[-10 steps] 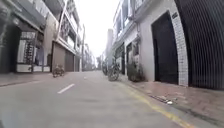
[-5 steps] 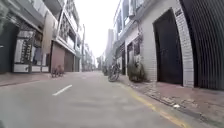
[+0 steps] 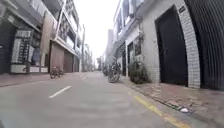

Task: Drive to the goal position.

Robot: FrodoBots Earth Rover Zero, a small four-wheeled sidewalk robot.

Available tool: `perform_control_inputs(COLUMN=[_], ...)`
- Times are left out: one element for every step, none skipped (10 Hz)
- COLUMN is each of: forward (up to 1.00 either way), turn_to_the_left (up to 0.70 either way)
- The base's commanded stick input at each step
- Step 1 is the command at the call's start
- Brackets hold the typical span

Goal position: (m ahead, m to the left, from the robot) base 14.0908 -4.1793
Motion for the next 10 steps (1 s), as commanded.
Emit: perform_control_inputs(forward=[0.46, 0.46, 0.46, 0.46, 0.46, 0.46, 0.46, 0.46, 0.46, 0.46], turn_to_the_left=[0.46, 0.46, 0.46, 0.46, 0.46, 0.46, 0.46, 0.46, 0.46, 0.46])
